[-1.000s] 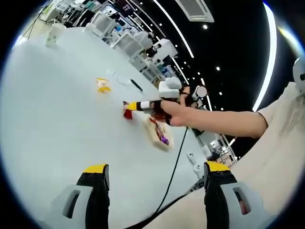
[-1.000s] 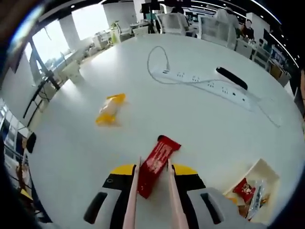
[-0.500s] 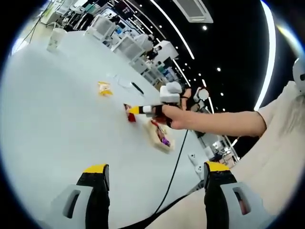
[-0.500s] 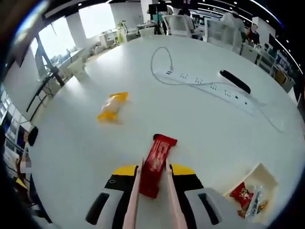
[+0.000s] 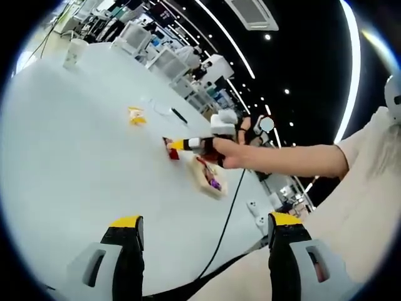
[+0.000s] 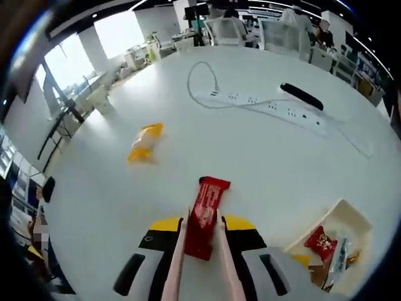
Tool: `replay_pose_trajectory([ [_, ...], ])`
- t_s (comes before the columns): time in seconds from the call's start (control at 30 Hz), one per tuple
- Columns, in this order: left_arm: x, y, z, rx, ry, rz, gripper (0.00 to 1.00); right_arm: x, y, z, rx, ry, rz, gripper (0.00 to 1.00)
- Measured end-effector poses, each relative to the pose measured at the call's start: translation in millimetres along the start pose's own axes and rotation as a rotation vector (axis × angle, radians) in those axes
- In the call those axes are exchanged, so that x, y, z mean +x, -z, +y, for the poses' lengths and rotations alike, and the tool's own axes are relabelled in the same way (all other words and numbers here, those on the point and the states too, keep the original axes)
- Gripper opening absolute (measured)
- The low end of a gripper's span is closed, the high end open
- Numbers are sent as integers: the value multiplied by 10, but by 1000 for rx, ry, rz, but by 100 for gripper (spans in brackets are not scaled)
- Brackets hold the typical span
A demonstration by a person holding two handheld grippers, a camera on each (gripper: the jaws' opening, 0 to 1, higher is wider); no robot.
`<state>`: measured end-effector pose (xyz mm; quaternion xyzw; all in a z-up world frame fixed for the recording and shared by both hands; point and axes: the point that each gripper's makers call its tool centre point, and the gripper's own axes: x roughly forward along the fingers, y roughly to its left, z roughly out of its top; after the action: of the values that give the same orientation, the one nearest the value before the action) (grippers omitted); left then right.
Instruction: Place the target food into the container with the food tongs after gripping and lifting it, then release it inside without dropping or visibly crushing the food.
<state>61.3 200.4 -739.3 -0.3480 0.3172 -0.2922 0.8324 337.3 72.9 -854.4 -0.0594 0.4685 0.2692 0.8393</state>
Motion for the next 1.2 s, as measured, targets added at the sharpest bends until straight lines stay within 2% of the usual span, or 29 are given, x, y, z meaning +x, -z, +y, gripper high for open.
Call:
replay_pose_trajectory([
  [0.27,-13,-6,-24,19,4,1,81,-142,-85,36,35,-14,-53,23],
  [0.8,-24,56,-122,30,17,7,81,-346,-98,52,63,-37,-100,22],
  [1.2,-49,131,-199,43,34,18,81,-492,-35,95,94,-52,-126,22],
])
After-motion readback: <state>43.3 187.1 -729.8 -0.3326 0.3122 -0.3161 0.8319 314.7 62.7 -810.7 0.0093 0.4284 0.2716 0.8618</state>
